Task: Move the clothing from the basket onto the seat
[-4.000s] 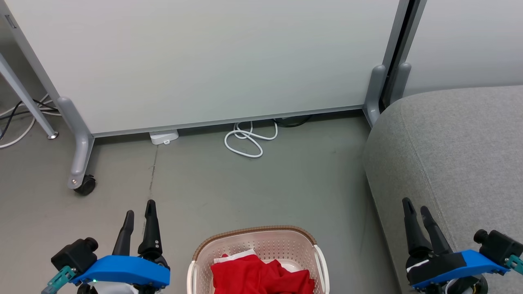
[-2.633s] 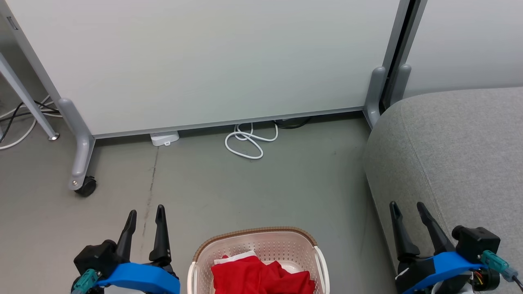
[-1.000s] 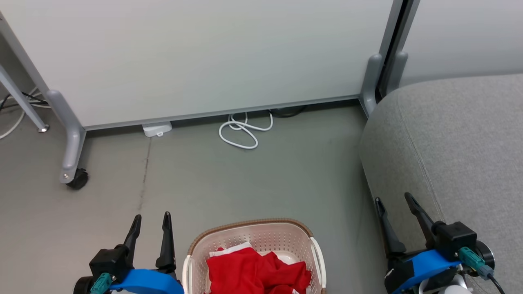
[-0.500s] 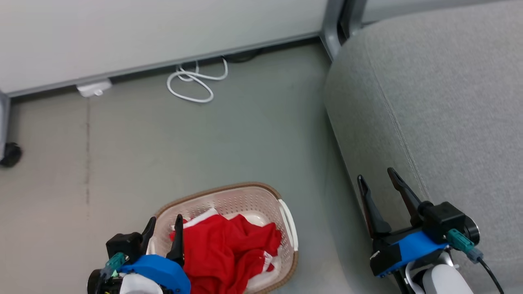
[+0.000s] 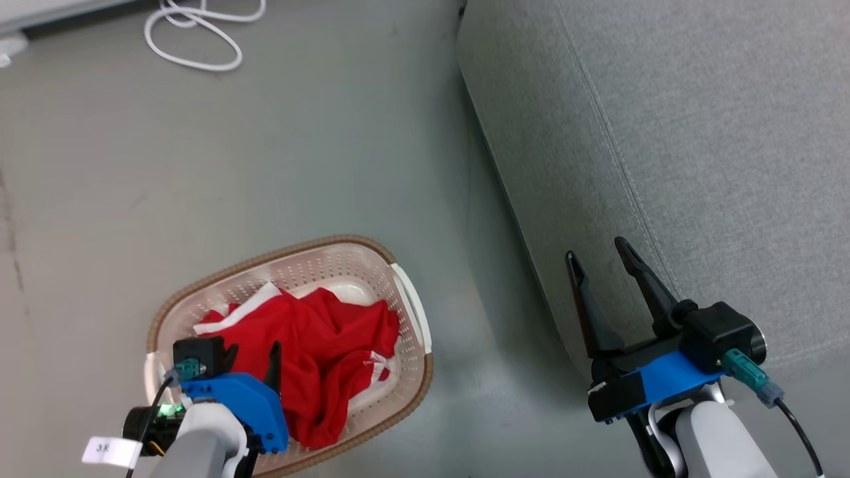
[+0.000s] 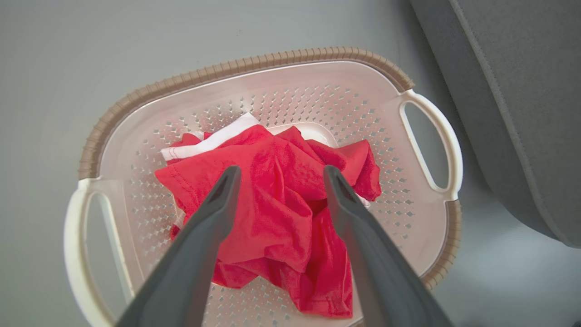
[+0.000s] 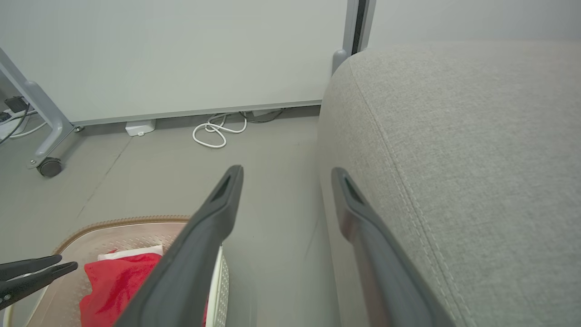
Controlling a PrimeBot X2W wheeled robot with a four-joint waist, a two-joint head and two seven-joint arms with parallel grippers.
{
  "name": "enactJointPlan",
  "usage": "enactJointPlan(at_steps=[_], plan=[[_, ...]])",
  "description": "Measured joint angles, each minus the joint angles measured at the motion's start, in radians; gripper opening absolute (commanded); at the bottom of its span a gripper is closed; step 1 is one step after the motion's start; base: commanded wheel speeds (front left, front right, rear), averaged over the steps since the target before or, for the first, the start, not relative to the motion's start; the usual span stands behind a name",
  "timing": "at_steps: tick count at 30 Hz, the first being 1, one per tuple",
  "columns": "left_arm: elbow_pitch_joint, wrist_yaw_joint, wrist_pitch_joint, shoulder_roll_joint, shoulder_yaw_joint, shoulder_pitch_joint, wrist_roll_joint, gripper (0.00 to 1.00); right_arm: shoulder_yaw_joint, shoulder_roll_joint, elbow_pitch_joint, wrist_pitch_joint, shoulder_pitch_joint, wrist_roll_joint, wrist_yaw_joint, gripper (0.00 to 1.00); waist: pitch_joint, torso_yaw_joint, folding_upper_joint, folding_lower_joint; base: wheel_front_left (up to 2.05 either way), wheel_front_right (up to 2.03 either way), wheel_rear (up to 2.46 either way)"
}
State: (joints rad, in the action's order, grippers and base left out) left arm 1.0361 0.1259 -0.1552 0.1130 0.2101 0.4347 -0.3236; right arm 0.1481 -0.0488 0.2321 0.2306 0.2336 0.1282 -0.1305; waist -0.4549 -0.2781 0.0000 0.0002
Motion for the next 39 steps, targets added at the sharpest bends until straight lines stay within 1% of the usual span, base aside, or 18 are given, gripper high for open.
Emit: enactJointPlan(at_steps=[5, 10, 17, 23, 26, 32, 34, 35, 36, 37, 38, 39], plan=[[0.074, 0.001, 0.004, 0.019, 0.025, 0.068, -0.002, 1.0, 0.006, 0.0, -0.007, 0.009, 0.008, 0.014, 0.0, 1.0, -0.078, -0.026, 0.0, -0.0001, 0.0, 0.0, 0.0], [0.171, 0.003, -0.018, 0.072, 0.029, 0.133, -0.007, 1.0, 0.016, 0.0, -0.019, 0.017, 0.029, 0.027, 0.0, 1.0, -0.154, -0.048, 0.0, -0.0001, 0.0, 0.0, 0.0], [0.228, -0.015, -0.037, 0.072, 0.051, 0.209, 0.008, 1.0, 0.034, 0.0, -0.017, 0.026, 0.047, 0.052, 0.0, 1.0, -0.239, -0.074, 0.0, -0.0001, 0.0, 0.0, 0.0], [0.245, -0.069, -0.01, 0.078, 0.064, 0.255, 0.019, 1.0, 0.053, 0.0, -0.017, 0.029, 0.07, 0.077, 0.0, 1.0, -0.289, -0.083, 0.0, -0.0001, 0.0, 0.0, 0.0], [0.246, -0.074, -0.004, 0.088, 0.067, 0.266, 0.02, 1.0, 0.057, 0.0, -0.018, 0.03, 0.074, 0.082, 0.0, 1.0, -0.309, -0.084, 0.0, -0.0001, 0.0, 0.0, 0.0], [0.25, -0.11, 0.028, 0.099, 0.076, 0.279, 0.02, 1.0, 0.067, 0.0, -0.027, 0.031, 0.085, 0.094, 0.0, 1.0, -0.337, -0.088, -0.0001, -0.0001, 0.0, 0.0, 0.0], [0.25, -0.117, 0.042, 0.1, 0.078, 0.279, 0.02, 1.0, 0.07, 0.0, -0.028, 0.031, 0.086, 0.095, 0.0, 1.0, -0.342, -0.091, 0.0, -0.0001, 0.0, 0.0, 0.0], [0.251, -0.117, 0.052, 0.1, 0.079, 0.279, 0.019, 0.76, 0.07, 0.0, -0.029, 0.031, 0.086, 0.097, 0.0, 1.0, -0.344, -0.091, 0.0, -0.0001, 0.0, 0.0, 0.0], [0.252, -0.118, 0.054, 0.1, 0.081, 0.279, 0.019, 0.35, 0.071, 0.0, -0.029, 0.031, 0.086, 0.098, 0.0, 1.0, -0.345, -0.091, -0.0001, -0.0001, 0.0, 0.0, 0.0], [0.252, -0.118, 0.054, 0.101, 0.082, 0.28, 0.018, 0.11, 0.071, 0.0, -0.03, 0.031, 0.086, 0.1, 0.0, 1.0, -0.347, -0.091, 0.0, -0.0001, 0.0, 0.0, 0.0], [0.252, -0.117, 0.055, 0.101, 0.085, 0.281, 0.018, 0.0, 0.071, 0.0, -0.03, 0.031, 0.086, 0.101, 0.0, 1.0, -0.348, -0.091, 0.0, -0.0001, 0.0, 0.0, 0.0], [0.252, -0.116, 0.057, 0.101, 0.087, 0.283, 0.018, 0.0, 0.07, 0.0, -0.03, 0.031, 0.086, 0.102, 0.0, 1.0, -0.349, -0.09, 0.0, -0.0001, 0.0, 0.0, 0.0]])
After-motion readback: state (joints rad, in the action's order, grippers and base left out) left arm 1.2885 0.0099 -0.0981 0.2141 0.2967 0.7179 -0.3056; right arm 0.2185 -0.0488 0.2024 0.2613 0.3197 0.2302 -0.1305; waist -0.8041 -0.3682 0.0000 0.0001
